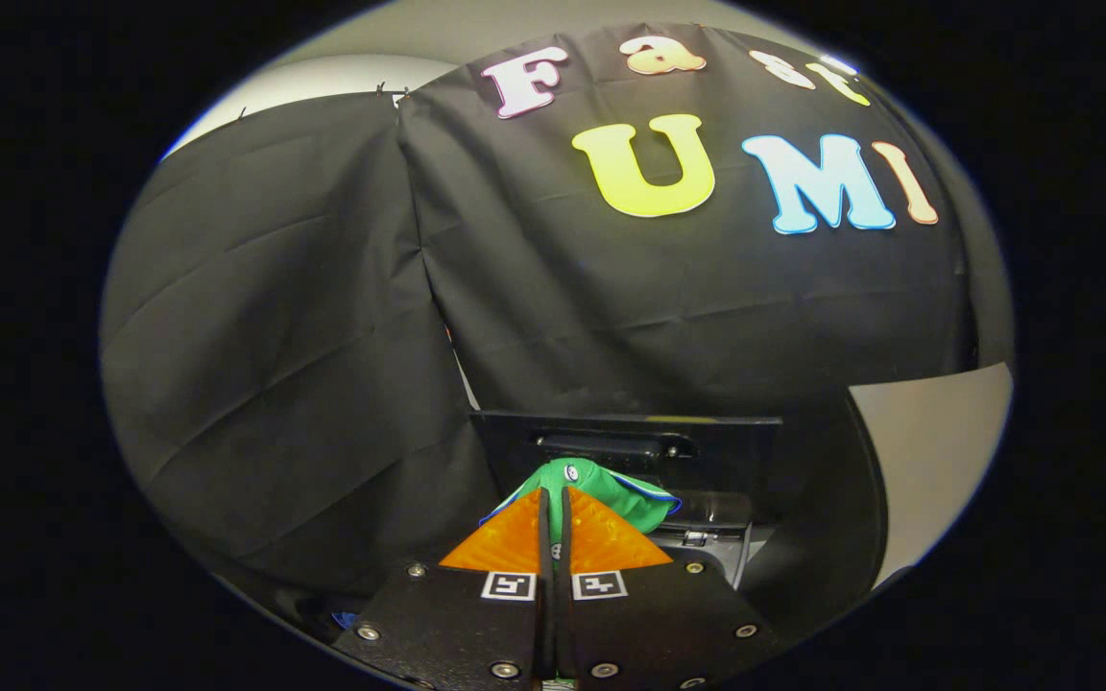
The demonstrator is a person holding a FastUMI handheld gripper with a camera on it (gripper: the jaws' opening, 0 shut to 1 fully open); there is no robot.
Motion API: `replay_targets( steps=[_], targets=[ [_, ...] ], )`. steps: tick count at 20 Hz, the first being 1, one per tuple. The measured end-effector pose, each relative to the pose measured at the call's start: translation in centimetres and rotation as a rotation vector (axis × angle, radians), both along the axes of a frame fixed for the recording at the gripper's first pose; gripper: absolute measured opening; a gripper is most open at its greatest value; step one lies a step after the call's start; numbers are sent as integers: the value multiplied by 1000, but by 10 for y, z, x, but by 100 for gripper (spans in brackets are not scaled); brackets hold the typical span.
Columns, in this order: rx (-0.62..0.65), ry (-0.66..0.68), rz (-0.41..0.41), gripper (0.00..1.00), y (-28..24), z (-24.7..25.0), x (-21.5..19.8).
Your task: Put the clothes into the washing machine and then close the washing machine lid.
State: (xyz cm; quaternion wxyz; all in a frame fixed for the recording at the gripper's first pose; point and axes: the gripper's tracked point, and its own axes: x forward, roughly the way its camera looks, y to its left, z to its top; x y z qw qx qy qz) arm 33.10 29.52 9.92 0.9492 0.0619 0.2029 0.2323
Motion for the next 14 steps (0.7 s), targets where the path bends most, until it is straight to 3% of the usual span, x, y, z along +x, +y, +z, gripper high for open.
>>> replay_targets(
  steps=[7,14],
  targets=[
    [-74,19,-4,0,26,-55,10],
    [-135,49,-56,0,17,-110,28]
  ],
)
